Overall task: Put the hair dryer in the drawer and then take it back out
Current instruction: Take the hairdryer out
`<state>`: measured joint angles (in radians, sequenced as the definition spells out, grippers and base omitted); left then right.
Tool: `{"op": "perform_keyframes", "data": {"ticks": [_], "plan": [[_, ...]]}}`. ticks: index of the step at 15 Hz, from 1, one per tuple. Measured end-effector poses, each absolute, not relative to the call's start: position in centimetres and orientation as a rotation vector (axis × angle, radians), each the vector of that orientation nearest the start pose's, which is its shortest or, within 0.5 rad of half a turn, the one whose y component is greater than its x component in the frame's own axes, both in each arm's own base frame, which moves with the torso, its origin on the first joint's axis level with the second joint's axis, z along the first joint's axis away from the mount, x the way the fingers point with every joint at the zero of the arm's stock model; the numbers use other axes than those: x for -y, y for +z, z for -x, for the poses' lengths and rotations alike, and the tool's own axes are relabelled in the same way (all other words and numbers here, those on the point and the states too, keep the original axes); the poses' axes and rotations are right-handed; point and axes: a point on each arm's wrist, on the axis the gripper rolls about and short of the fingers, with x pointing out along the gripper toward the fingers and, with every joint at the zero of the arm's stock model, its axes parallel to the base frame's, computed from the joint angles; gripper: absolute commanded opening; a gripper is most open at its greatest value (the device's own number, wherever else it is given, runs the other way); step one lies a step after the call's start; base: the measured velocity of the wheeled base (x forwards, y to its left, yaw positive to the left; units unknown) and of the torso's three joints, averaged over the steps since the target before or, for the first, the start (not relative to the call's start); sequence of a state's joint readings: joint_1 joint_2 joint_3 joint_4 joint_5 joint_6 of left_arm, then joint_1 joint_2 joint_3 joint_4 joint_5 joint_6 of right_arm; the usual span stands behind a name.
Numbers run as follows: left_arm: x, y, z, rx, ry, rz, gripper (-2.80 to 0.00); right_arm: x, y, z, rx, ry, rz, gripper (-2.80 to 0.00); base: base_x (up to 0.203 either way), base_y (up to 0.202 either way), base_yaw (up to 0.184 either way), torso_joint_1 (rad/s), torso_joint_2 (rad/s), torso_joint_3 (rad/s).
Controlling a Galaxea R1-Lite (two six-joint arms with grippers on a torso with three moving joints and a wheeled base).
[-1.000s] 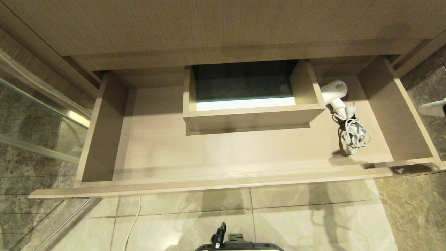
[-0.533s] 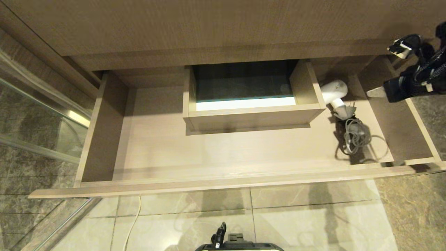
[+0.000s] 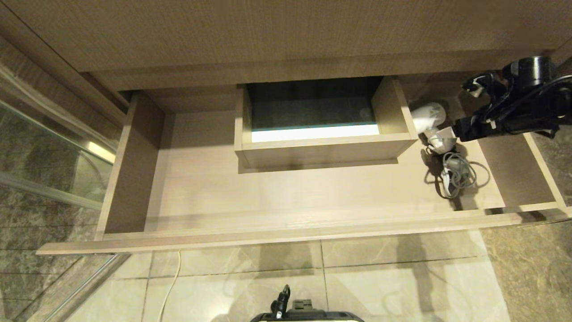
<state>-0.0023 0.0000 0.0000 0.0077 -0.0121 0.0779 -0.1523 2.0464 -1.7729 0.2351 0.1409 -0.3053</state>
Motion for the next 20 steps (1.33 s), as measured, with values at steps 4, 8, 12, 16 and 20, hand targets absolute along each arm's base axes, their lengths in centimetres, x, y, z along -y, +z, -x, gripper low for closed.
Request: {"op": "perform_keyframes", "data": {"ticks": [4,8,12,16,20], "plan": [[0.0,7.5,2.3,-0.008,-0.014,-0.078,-2.80,6.1,22.7,-43.2,-0.493,0.073,0.230,0.00,0.000,0.000,0.000,0.000,0.00,0.000],[0.0,7.5,2.3,-0.008,-0.015,-0.078,-2.80,5.7,21.3,-44.6,-0.498,0.086,0.234,0.00,0.000,0.000,0.000,0.000,0.00,0.000],[0.0,7.5,2.3,-0.008,-0.015,-0.078,-2.80,5.8,20.1,-45.3,-0.520,0.090,0.228,0.00,0.000,0.000,0.000,0.000,0.00,0.000],[0.0,7.5,2.3,-0.008,-0.015,-0.078,-2.80,5.8,19.3,-45.7,-0.534,0.092,0.224,0.00,0.000,0.000,0.000,0.000,0.00,0.000],[0.0,7.5,2.3,-0.008,-0.015,-0.078,-2.80,5.9,18.6,-46.1,-0.542,0.094,0.223,0.00,0.000,0.000,0.000,0.000,0.00,0.000]]}}
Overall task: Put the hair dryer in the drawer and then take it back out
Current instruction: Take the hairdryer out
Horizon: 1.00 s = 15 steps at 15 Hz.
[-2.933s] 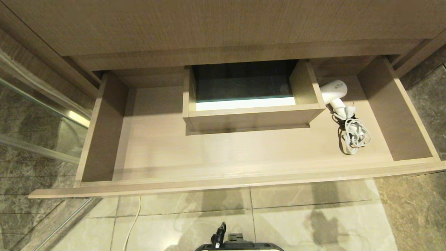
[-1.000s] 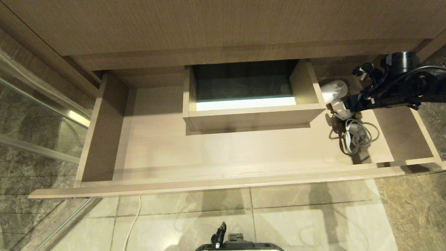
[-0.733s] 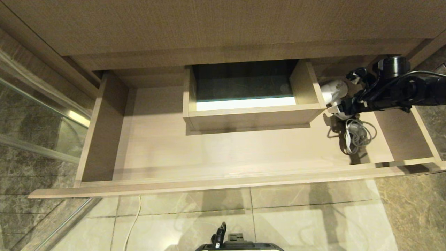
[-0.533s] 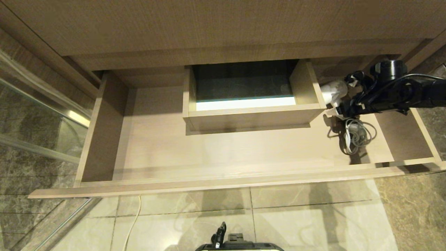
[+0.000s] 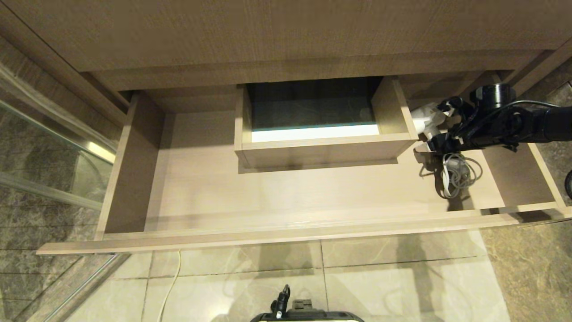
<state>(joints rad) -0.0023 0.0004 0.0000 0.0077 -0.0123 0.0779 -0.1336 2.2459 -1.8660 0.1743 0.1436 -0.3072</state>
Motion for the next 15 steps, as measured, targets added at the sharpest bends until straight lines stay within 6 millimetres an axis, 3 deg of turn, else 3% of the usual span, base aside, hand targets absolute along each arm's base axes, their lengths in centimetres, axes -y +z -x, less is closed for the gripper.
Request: {"op": "perform_keyframes", "data": {"ticks": [1,2,9,15], "plan": [[0.0,7.5,2.3,-0.007,-0.015,-0.078,-2.80,5.9,18.4,-46.2,-0.541,0.094,0.222,-0.22,0.000,0.000,0.000,0.000,0.00,0.000],[0.0,7.5,2.3,-0.008,-0.015,-0.078,-2.80,5.9,18.4,-46.3,-0.532,0.094,0.223,-2.80,0.000,0.000,0.000,0.000,0.00,0.000],[0.0,7.5,2.3,-0.007,-0.015,-0.078,-2.80,5.9,18.7,-46.3,-0.522,0.094,0.240,-2.80,0.000,0.000,0.000,0.000,0.00,0.000],[0.0,7.5,2.3,-0.007,-0.015,-0.077,-2.80,5.7,20.6,-44.6,-0.505,0.088,0.241,-2.80,0.000,0.000,0.000,0.000,0.00,0.000]]}}
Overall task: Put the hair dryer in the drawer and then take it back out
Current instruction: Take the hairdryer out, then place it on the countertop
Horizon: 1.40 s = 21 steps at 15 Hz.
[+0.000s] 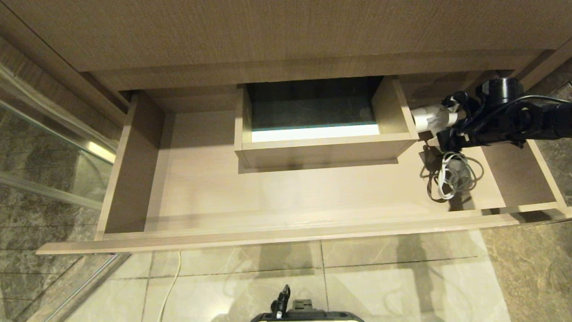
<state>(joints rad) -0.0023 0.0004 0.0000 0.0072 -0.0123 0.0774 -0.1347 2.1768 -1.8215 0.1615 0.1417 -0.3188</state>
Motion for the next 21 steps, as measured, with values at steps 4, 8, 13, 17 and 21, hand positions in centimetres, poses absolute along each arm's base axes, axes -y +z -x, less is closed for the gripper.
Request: {"op": "perform_keyframes", "data": {"ticks": [4,8,13,17,21], "plan": [[0.0,7.5,2.3,-0.008,-0.015,-0.077,-2.80,5.5,22.9,-42.7,-0.469,0.081,0.248,-2.80,0.000,0.000,0.000,0.000,0.00,0.000],[0.0,7.5,2.3,-0.008,-0.015,-0.078,-2.80,5.1,26.1,-39.0,-0.424,0.068,0.256,-2.80,0.000,0.000,0.000,0.000,0.00,0.000],[0.0,7.5,2.3,-0.007,-0.015,-0.078,-2.80,4.3,30.1,-30.8,-0.362,0.043,0.264,-2.80,0.000,0.000,0.000,0.000,0.00,0.000],[0.0,7.5,2.3,-0.007,-0.015,-0.077,-2.80,3.1,32.3,-21.3,-0.289,0.025,0.281,-2.80,0.000,0.000,0.000,0.000,0.00,0.000],[0.0,7.5,2.3,-0.007,-0.014,-0.078,-2.80,1.6,33.8,-11.8,-0.177,0.010,0.356,-2.80,0.000,0.000,0.000,0.000,0.00,0.000]]}}
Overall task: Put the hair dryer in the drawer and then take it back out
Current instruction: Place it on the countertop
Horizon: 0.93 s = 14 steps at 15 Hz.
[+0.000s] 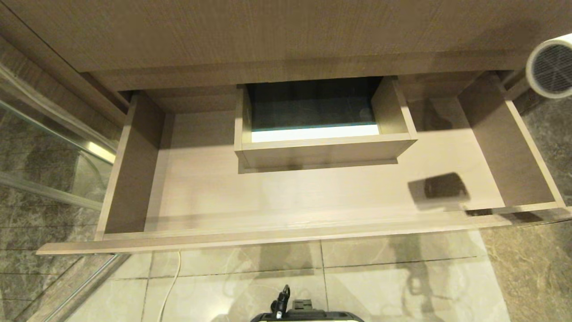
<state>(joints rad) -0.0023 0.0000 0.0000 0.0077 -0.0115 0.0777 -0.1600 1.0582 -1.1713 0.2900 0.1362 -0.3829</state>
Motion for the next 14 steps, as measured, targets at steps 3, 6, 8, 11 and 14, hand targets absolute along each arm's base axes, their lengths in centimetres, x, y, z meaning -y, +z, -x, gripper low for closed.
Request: {"op": "perform_keyframes", "data": {"ticks": [3,6,8,11,14], "plan": [[0.0,7.5,2.3,-0.006,-0.015,-0.078,-2.80,0.7,34.6,-5.9,-0.054,-0.033,0.403,-2.80,0.000,0.000,0.000,0.082,-0.05,-0.015],[0.0,7.5,2.3,-0.008,-0.015,-0.078,-2.80,0.3,34.7,-2.2,0.018,-0.141,0.417,-2.80,0.000,0.000,0.000,0.243,-0.18,-0.169],[0.0,7.5,2.3,-0.008,-0.015,-0.078,-2.80,0.2,34.7,-0.7,0.049,-0.193,0.418,-2.80,0.000,0.000,0.000,0.224,-0.64,-0.194],[0.0,7.5,2.3,-0.007,-0.015,-0.078,-2.80,-0.2,34.0,1.5,0.070,-0.216,0.420,-2.80,0.000,0.000,0.000,0.187,-0.49,-0.168],[0.0,7.5,2.3,-0.007,-0.015,-0.078,-2.80,-0.4,33.7,2.8,0.110,-0.230,0.441,-2.80,0.000,0.000,0.000,0.206,-0.44,-0.210]]}}
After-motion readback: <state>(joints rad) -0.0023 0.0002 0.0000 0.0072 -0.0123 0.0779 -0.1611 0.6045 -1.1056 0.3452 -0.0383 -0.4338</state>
